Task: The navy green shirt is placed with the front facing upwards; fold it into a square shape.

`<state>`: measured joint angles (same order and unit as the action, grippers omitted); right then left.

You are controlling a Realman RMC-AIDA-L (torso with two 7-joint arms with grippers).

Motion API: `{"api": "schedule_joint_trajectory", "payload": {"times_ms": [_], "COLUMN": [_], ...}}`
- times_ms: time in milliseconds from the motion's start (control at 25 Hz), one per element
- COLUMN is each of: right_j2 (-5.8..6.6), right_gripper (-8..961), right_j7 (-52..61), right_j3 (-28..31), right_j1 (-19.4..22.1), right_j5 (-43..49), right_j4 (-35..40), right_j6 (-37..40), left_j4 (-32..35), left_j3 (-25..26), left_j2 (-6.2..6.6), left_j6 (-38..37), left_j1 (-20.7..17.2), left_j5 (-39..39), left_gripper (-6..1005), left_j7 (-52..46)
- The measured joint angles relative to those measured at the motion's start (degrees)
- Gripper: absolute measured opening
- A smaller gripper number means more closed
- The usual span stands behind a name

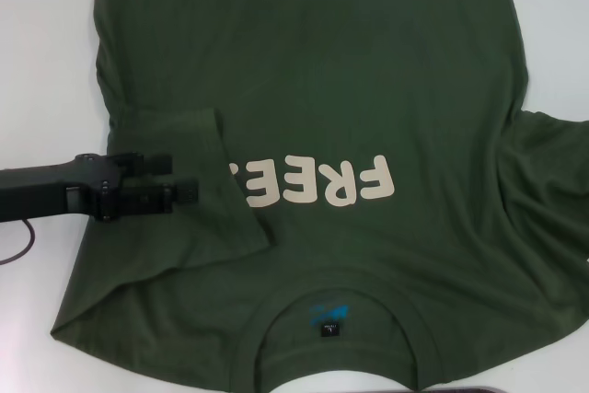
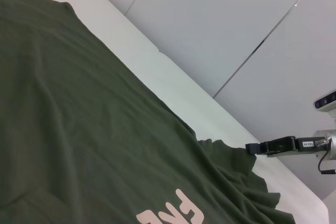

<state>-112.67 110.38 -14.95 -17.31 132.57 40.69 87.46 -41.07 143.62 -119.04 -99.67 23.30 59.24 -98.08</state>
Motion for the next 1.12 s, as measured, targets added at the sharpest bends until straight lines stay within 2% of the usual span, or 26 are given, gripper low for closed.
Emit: {"api": "schedule_joint_trajectory", "payload": {"times_ms": [200,1120], "right_j2": [-0.06,0.70], "right_gripper": [11,11], "right_j7": [0.0,-0.7], "right_j3": [0.0,8.1], "right_j1": [0.2,2.0], "right_j5": [0.0,-0.1], "right_j4": [-0.5,0.7], "right_j6": [-1.4,-1.0], "left_j4": [0.1,0.2], "left_j3": [0.0,0.0], "left_j2": [-0.07,-0.36], "left_j6": [0.2,-0.1], "left_j1": [0.1,0.4], "left_j5": [0.0,0.0], "left_gripper": [920,920], "left_j7": [0.0,0.0]}}
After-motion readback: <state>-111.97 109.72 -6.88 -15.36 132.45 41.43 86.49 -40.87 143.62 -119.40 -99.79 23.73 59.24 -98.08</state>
